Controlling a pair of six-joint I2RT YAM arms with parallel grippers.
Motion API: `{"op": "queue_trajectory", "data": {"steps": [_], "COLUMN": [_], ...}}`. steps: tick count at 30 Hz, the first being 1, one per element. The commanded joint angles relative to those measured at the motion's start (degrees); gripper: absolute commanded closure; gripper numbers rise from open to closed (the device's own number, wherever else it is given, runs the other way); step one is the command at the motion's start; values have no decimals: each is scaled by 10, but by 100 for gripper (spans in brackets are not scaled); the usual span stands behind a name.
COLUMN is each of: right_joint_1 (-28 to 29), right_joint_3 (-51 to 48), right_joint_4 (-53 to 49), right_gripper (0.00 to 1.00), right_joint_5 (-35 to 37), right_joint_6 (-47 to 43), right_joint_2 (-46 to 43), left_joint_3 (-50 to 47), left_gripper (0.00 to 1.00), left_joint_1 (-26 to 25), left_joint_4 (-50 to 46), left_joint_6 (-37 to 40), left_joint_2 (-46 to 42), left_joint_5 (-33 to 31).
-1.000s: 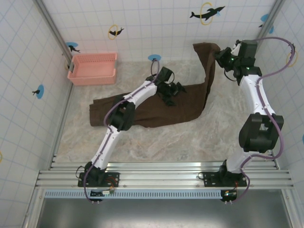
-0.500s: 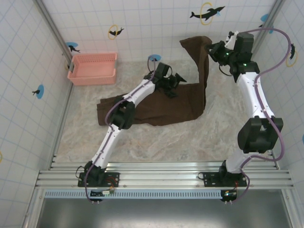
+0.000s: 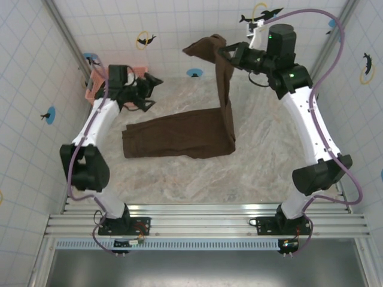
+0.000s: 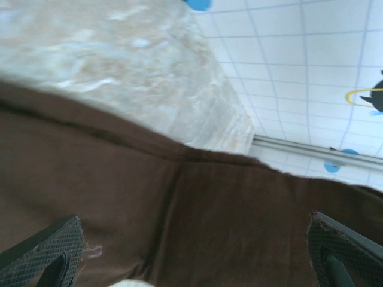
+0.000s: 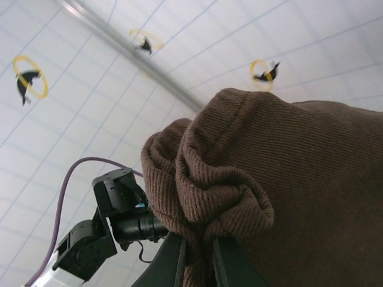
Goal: Roll up the long pants
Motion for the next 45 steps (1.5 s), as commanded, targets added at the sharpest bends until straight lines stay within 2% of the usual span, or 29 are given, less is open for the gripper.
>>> {"op": "queue_trajectory", "data": {"steps": [1, 8, 13, 16, 20, 22, 26, 30, 37, 45], "right_joint_1": [29, 96, 122, 131, 138, 142, 149, 160, 188, 205], "right_joint_3": [16, 80, 126, 137, 147, 153, 168, 199, 234, 295], "right_joint_4": [-5, -34, -48, -54, -66, -74, -92, -151, -164, -166], "right_gripper": [92, 92, 92, 92, 92, 92, 92, 92, 92, 92], "right_joint_5": [-18, -42, -47, -46, -51, -53, -62, -62, -82, -70], "right_joint_6": [-1, -1, 0, 0, -5, -9, -24, -67, -75, -67], "right_joint_2": [43, 117, 162, 177, 194, 201, 217, 243, 285, 333], "left_joint_3": [-101, -135, -150, -192, -210, -199, -176, -121, -108, -64], "left_gripper": [3, 3, 3, 3, 2, 2, 3, 3, 3, 3], "left_joint_1": [-9, -7, 7, 34, 100, 116, 118, 116, 106, 92], "left_joint_4": [-53, -113, -154, -134, -104, -76, 36, 40, 139, 177], "left_joint_6": [52, 62, 67, 38, 20, 8, -56, -46, -105, -138], "left_joint_2": [-14, -33, -70, -100, -128, -122, -93, -39, 31, 78], "left_joint_5": [16, 49, 35, 50, 70, 92, 135, 145, 147, 164]}}
